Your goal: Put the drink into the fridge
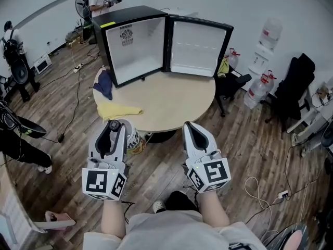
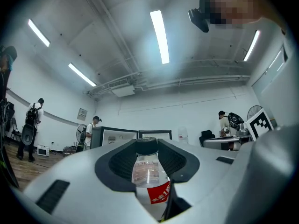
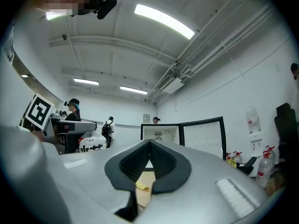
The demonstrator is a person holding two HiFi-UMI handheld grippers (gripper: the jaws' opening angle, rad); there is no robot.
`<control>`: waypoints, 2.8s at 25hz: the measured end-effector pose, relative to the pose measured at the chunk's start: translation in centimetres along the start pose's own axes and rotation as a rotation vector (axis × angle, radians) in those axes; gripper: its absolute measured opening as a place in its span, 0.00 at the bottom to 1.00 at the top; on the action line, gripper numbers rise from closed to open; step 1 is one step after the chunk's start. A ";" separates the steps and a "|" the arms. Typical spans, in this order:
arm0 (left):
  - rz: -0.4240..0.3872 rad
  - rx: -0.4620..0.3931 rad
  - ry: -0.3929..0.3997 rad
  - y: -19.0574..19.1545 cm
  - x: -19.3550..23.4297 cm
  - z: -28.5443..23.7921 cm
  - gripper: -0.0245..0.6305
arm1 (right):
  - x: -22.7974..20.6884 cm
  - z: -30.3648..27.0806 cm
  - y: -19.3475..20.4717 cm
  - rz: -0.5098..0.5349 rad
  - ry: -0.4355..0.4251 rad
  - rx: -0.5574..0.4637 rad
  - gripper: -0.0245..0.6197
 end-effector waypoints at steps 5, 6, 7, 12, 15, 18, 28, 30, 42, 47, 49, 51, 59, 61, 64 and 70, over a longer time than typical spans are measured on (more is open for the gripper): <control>0.015 0.009 0.005 0.9 1.3 -2.2 0.26 | -0.8 -2.4 1.0 -0.021 0.006 0.017 0.05; 0.014 0.011 0.005 1.0 1.6 -2.7 0.26 | -0.9 -3.1 1.1 -0.021 0.002 0.018 0.05; 0.012 0.012 0.004 1.1 1.9 -3.3 0.26 | -1.1 -3.9 1.1 -0.021 -0.004 0.019 0.05; 0.009 0.008 -0.009 1.5 3.8 -6.9 0.26 | -2.3 -8.6 1.5 -0.021 -0.037 0.012 0.05; 0.006 -0.001 -0.025 1.6 5.0 -9.5 0.26 | -3.3 -11.8 1.5 -0.022 -0.056 0.004 0.05; 0.000 -0.012 -0.044 1.6 6.0 -12.2 0.26 | -4.6 -14.7 1.3 -0.020 -0.076 -0.004 0.05; -0.018 -0.024 -0.088 1.4 8.1 -20.4 0.26 | -9.3 -23.0 1.2 -0.023 -0.135 -0.015 0.05; -0.019 -0.026 -0.096 1.6 8.3 -21.9 0.26 | -10.2 -24.4 1.3 -0.026 -0.148 -0.016 0.05; -0.012 -0.022 -0.121 2.8 8.7 -27.5 0.26 | -13.5 -29.5 2.5 -0.055 -0.202 -0.015 0.05; -0.004 -0.015 -0.113 3.4 9.7 -28.8 0.26 | -13.6 -31.0 3.2 -0.056 -0.203 0.000 0.05; 0.001 -0.012 -0.106 3.6 10.5 -29.5 0.26 | -13.5 -31.9 3.6 -0.059 -0.197 0.007 0.05; 0.005 -0.007 -0.095 3.9 11.5 -30.2 0.26 | -13.4 -32.9 3.8 -0.062 -0.185 0.011 0.05; 0.018 0.008 -0.041 4.7 16.8 -33.7 0.26 | -11.9 -38.4 4.4 -0.051 -0.141 0.017 0.05; 0.017 0.015 -0.029 5.1 18.2 -34.7 0.26 | -11.4 -40.0 4.8 -0.051 -0.131 0.018 0.05; 0.014 0.031 -0.013 5.8 20.2 -36.1 0.26 | -10.8 -42.0 5.2 -0.049 -0.117 0.026 0.05; 0.026 0.055 0.012 7.6 23.7 -39.0 0.26 | -10.2 -45.4 6.2 -0.043 -0.085 0.044 0.05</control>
Point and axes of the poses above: the fingertips, and each gripper's own axes: z backward along the fingers, x to its left, y out of its underside, the point moved 5 cm from there along z, backward along the fingers, and after that the axes turned 7 degrees about y, right-handed, at the moved point
